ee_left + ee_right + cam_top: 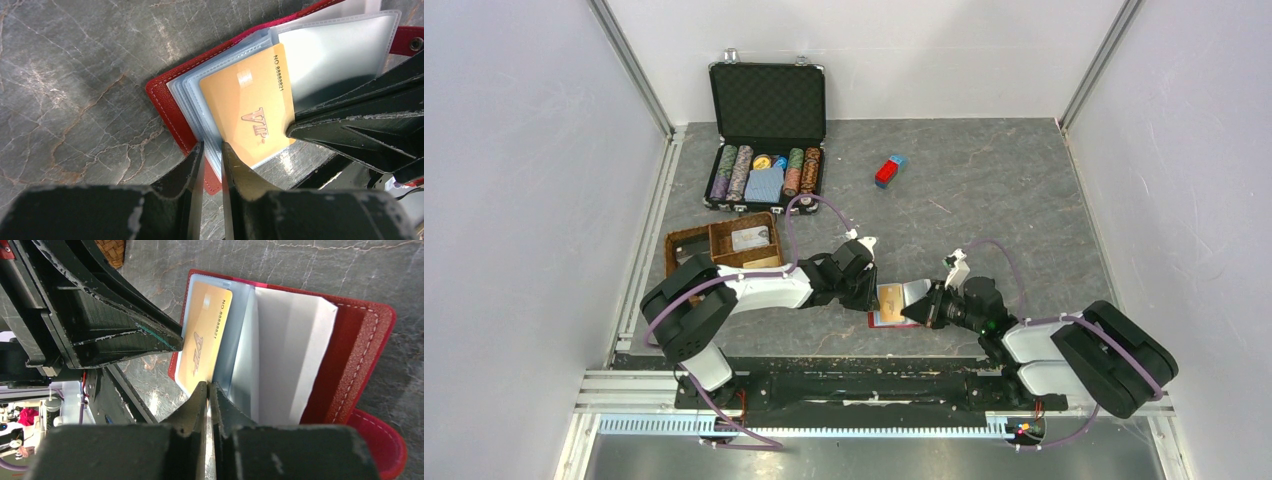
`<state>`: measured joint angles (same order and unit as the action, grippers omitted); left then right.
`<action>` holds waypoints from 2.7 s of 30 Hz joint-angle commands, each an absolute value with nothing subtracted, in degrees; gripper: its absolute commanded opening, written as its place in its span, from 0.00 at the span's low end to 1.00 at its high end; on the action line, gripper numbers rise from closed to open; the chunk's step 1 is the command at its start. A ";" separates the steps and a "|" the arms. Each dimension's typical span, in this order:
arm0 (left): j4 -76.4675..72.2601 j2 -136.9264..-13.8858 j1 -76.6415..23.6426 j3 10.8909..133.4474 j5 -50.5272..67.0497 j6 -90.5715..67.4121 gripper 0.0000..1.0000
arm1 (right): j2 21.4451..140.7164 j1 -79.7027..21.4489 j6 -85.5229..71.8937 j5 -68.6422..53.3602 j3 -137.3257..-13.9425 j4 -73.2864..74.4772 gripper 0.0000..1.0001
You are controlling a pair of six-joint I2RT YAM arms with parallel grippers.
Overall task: Take the credit cards out of the card holder
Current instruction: Remove the credit card from the card holder, then place the credit card in the card holder.
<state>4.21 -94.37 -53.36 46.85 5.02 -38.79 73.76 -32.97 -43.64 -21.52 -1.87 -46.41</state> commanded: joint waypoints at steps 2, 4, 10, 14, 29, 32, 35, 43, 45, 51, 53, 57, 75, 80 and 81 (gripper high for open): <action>5.07 -95.44 -53.34 45.92 3.24 -36.59 0.25 | 71.33 -31.19 -43.43 -23.18 -0.43 -48.89 0.00; 5.26 -95.75 -53.34 45.81 3.33 -36.52 0.25 | 70.97 -30.80 -43.09 -22.95 -0.27 -48.25 0.00; 5.78 -95.69 -53.28 45.71 3.01 -36.06 0.25 | 69.07 -29.07 -42.49 -24.13 1.35 -45.29 0.00; 6.66 -95.45 -53.22 46.20 2.66 -35.79 0.26 | 65.55 -27.44 -41.33 -23.99 1.11 -40.89 0.00; 9.87 -91.48 -53.22 52.04 9.48 -35.86 0.48 | 46.67 -23.98 -32.09 -20.66 -6.08 -14.39 0.00; 12.44 -89.04 -53.26 55.01 10.21 -34.69 0.54 | 45.47 -23.83 -29.58 -21.62 -8.18 -12.02 0.00; 16.80 -86.08 -53.26 57.86 8.35 -32.12 0.61 | 44.92 -23.71 -26.85 -22.83 -10.35 -9.91 0.00; 22.49 -79.75 -49.99 59.19 9.31 -25.92 0.68 | 45.53 -23.52 -23.30 -30.14 -13.67 -9.43 0.00; 23.59 -78.42 -49.03 59.31 11.83 -23.61 0.71 | 45.61 -23.55 -22.70 -31.44 -14.47 -9.34 0.00; 30.22 -77.88 -48.25 63.64 15.52 -17.67 0.75 | 47.27 -23.48 -21.54 -38.32 -17.15 -10.26 0.00; 32.99 -79.23 -48.25 65.74 18.39 -15.09 0.75 | 48.08 -23.55 -21.58 -41.52 -17.84 -11.80 0.00; 38.12 -81.38 -48.25 69.78 21.45 -10.74 0.73 | 48.41 -23.51 -27.68 -50.96 -14.96 -23.61 0.00; 33.14 -81.25 -46.46 68.38 35.34 -9.77 0.52 | 46.62 -23.69 -33.29 -56.75 -10.52 -33.52 0.00; 29.82 -81.42 -46.06 67.00 39.24 -12.05 0.23 | 46.23 -23.71 -32.51 -56.28 -10.32 -32.71 0.00; 29.41 -81.39 -45.90 66.82 39.57 -12.36 0.18 | 46.22 -23.69 -32.51 -56.27 -10.22 -32.61 0.00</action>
<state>33.80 -81.01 -46.41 67.72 34.46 -11.31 47.03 -23.75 -33.41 -55.72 -10.41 -30.85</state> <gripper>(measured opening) 0.267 0.004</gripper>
